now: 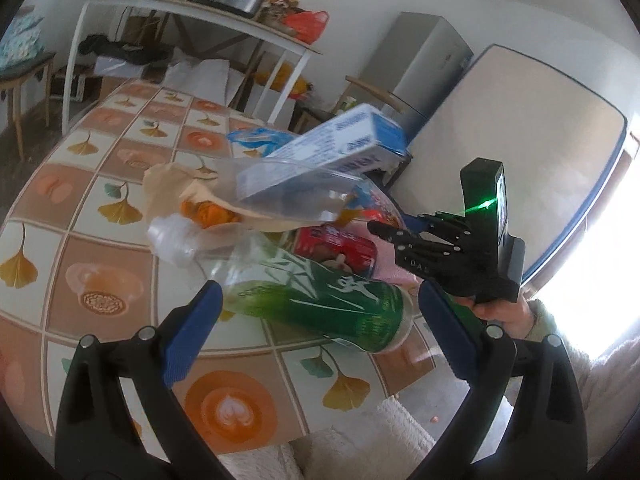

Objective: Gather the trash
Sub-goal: 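Move both grippers back toward the trash on the table, then grasp the clear red-printed bag with the right gripper while the left gripper grasps the pink sponge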

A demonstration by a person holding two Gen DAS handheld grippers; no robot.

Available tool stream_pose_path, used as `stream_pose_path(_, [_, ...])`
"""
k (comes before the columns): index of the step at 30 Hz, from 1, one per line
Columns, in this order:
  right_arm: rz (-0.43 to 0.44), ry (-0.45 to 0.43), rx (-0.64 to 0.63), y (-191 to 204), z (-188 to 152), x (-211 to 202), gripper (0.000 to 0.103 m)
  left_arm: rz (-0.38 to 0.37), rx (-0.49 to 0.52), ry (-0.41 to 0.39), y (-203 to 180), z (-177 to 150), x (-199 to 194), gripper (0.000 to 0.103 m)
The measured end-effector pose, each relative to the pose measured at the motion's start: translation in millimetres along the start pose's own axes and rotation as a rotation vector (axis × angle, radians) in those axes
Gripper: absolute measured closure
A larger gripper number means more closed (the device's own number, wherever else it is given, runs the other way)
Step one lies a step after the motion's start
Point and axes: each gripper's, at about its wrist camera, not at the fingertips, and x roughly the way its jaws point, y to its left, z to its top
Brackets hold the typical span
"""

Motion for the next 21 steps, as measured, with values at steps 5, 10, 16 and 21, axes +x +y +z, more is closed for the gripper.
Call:
stream_pose_path(5, [0.003,-0.053,0.104,-26.3,-7.8,-21.1,0.094,-0.017,0.068,0.019,-24.1,-4.6,3.7,0.009])
stream_pose_path(10, [0.046,-0.104,0.256,-64.6,-20.6,-43.2,0.097,-0.053,0.129,0.042,-54.1,-5.1,15.7,0.010])
stream_pose_path(16, [0.090,-0.156,0.403,-106.8,-42.1,-67.5,0.097,-0.070,0.190,0.051,-83.7,4.9,29.3,0.021])
stream_pose_path(21, [0.141,-0.182,0.498,-132.2,-62.4,-77.1,0.097,0.046,0.385,0.055,-116.5,22.2,42.3,0.029])
